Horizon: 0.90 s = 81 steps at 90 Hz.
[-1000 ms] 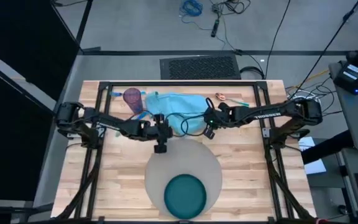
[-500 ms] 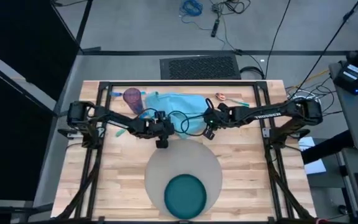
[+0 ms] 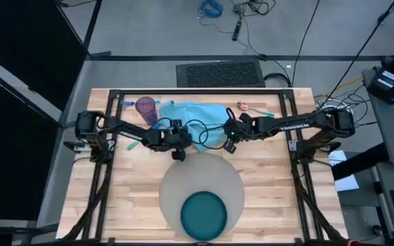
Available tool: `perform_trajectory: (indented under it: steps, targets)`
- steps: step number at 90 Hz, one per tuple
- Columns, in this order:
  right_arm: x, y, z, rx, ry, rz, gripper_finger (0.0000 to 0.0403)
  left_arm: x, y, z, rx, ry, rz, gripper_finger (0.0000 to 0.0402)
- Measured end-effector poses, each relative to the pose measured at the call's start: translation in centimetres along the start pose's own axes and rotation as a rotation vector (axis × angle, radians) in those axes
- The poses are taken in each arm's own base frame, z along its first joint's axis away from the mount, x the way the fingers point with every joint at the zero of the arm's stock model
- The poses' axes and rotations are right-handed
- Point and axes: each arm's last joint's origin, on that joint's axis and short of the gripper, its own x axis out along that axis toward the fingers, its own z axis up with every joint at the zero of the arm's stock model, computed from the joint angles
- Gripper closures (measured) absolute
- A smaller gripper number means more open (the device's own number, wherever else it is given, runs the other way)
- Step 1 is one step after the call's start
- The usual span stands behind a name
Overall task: Set table place
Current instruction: Fold the blue napkin
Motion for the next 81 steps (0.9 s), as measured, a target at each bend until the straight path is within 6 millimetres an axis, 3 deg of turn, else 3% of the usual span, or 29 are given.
perform_trajectory:
  steps: [17, 38, 53, 81]
  targets:
    - [0.0, 0.1, 0.2, 0.019, -0.022, 0.007, 0.0403, 0.3, 0.2, 0.1, -0.017, -0.012, 0.024, 0.0392]
    - [-1.5, -0.3, 0.9, 0.04, -0.13, -0.052, 0.0403, -2.5, 0.5, 1.8, -0.014, -0.069, 0.119, 0.0401]
    - [-5.4, -0.8, 1.1, 0.083, -0.268, -0.035, 0.0403, -6.6, 0.9, 3.4, -0.007, -0.147, 0.165, 0.0401]
    - [-12.6, -0.4, 0.9, 0.118, -0.566, 0.166, 0.0403, -16.8, 2.3, 5.5, -0.069, -0.385, 0.237, 0.0401]
